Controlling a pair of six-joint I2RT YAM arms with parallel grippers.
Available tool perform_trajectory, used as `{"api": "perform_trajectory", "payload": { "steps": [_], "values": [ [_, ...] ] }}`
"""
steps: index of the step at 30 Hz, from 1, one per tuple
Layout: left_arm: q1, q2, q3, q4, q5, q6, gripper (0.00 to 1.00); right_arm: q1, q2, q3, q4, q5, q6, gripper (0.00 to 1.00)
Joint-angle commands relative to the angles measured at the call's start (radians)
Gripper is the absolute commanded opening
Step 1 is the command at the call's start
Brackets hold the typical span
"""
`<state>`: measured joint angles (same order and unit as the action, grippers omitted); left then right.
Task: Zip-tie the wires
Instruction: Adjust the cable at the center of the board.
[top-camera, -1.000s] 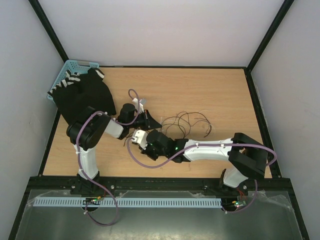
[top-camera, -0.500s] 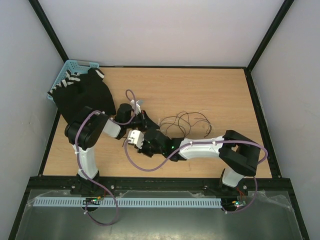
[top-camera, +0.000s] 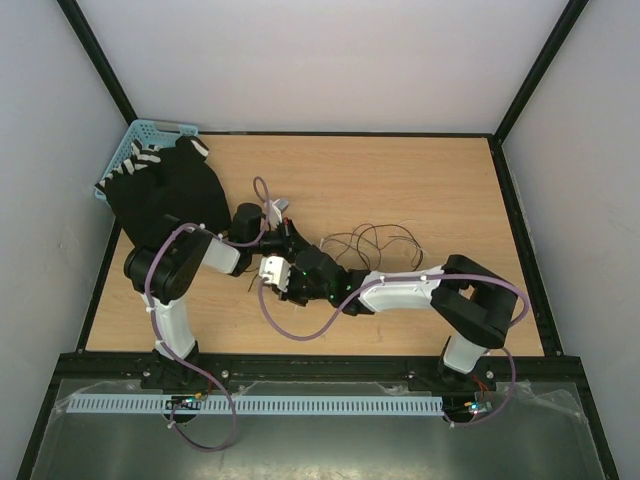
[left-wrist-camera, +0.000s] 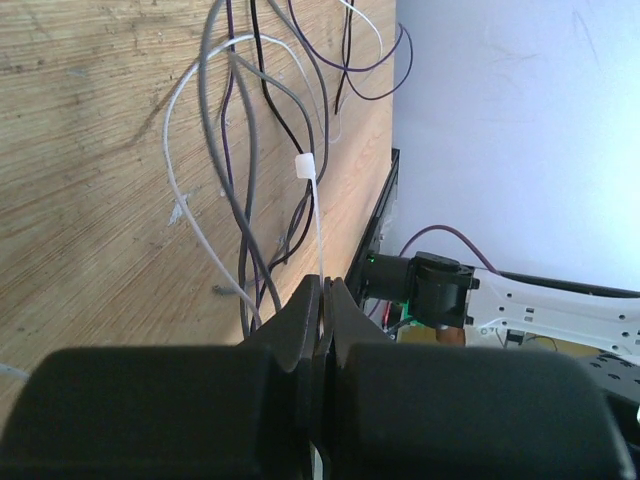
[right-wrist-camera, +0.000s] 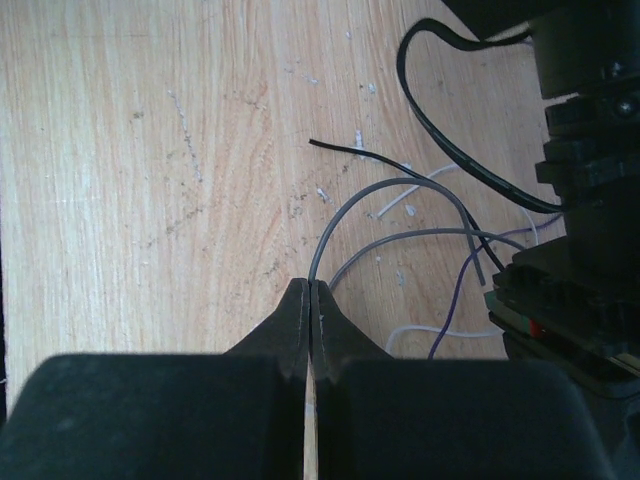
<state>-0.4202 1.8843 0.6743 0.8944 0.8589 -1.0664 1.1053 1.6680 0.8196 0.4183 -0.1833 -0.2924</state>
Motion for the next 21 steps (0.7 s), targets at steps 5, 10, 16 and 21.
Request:
{"api": "perform_trajectory", "payload": {
  "steps": [5,10,16,21],
  "values": [
    [0.008,-0.015,0.020,-0.003,0.028,-0.029,0.00,-0.035,0.025,-0.006,0.070,-0.093,-0.006,0.41],
    [0.006,-0.005,0.033,-0.003,0.030,-0.024,0.00,-0.035,0.011,0.012,0.022,-0.089,0.016,0.68],
    [0.004,0.011,0.036,-0.003,0.018,-0.023,0.00,-0.035,-0.147,-0.069,0.038,-0.044,0.054,0.83],
    [0.004,0.020,0.038,-0.003,0.011,-0.023,0.00,-0.038,-0.362,-0.258,0.165,0.091,0.059,0.99]
  ]
}}
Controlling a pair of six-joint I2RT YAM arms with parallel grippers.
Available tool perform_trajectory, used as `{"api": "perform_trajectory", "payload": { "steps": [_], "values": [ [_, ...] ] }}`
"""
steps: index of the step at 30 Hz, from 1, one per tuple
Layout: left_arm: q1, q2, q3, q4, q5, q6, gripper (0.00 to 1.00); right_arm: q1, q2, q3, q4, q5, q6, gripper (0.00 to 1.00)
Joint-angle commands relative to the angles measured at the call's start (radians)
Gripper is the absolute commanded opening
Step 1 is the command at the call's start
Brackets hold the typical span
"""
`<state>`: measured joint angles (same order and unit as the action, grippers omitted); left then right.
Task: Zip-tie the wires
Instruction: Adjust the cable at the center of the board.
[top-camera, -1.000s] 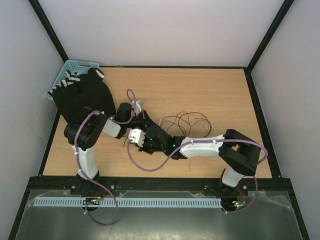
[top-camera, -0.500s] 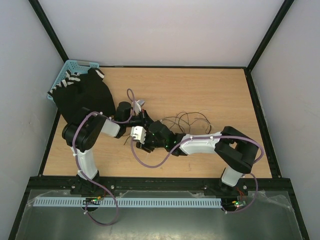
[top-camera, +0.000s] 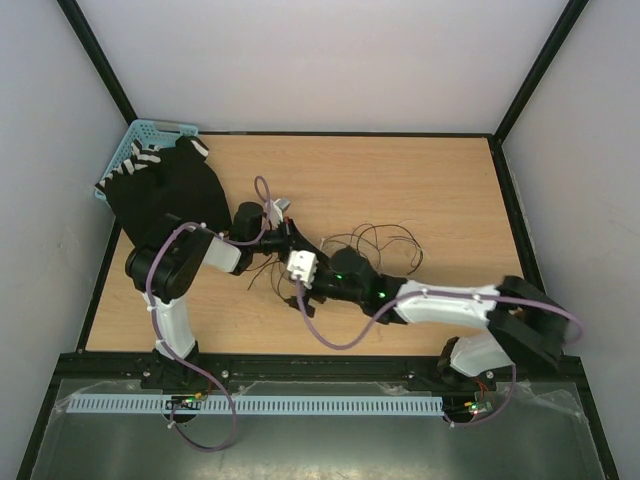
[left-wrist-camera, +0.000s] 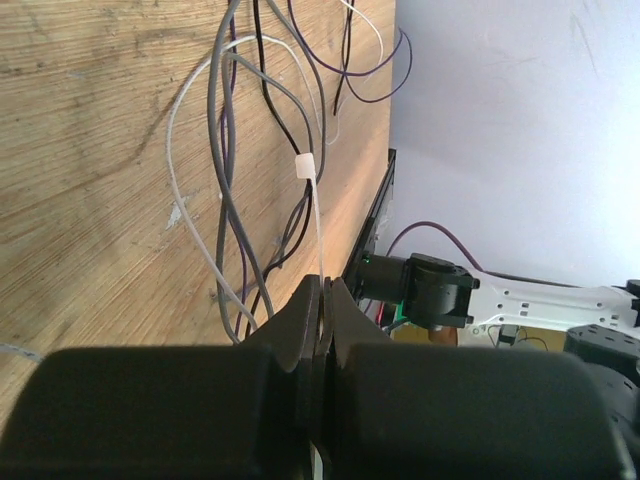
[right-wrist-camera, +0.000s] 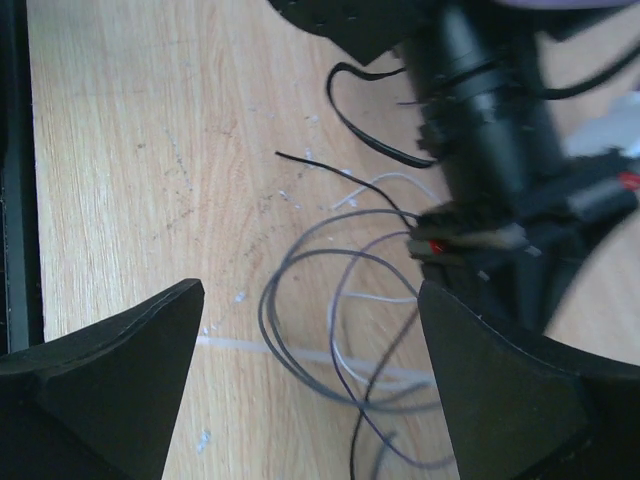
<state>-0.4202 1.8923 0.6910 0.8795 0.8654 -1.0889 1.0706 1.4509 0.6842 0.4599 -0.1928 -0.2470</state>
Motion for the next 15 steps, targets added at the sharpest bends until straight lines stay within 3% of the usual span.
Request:
{"api": "perform_trajectory", "payload": {
  "steps": [1,7,11,15],
  "values": [
    [0.005,0.014,0.021,0.012,0.004,-0.002,0.00,-0.005,-0.180,-0.175,0.168,0.111,-0.026,0.99],
    [0.004,0.008,0.022,0.012,0.002,-0.024,0.00,-0.005,-0.253,-0.455,0.490,0.063,-0.304,0.99],
    [0.005,-0.010,0.019,0.011,-0.005,-0.041,0.00,-0.001,-0.177,-0.431,0.447,0.091,-0.419,0.99],
    [0.004,-0.018,0.022,0.001,-0.007,-0.043,0.00,0.011,-0.103,-0.443,0.539,0.177,-0.509,0.99]
  ]
}}
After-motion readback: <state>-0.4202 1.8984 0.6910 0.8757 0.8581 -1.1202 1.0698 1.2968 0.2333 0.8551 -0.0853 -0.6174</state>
